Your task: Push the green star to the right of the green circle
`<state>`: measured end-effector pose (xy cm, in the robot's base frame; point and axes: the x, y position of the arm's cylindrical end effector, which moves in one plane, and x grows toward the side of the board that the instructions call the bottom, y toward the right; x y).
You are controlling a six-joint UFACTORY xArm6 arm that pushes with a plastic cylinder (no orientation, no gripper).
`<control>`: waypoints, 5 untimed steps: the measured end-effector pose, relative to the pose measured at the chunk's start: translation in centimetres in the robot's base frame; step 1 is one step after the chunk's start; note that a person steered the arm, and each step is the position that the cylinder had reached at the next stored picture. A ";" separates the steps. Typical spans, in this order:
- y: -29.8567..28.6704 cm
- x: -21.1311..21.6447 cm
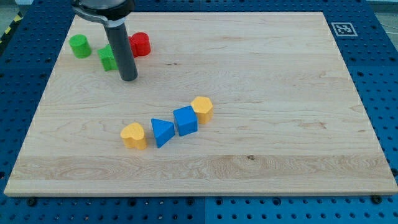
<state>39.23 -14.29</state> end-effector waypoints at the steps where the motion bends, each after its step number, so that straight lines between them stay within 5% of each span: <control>1: 0.0 -1.2; 5: -3.5 -2.2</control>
<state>37.01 -17.84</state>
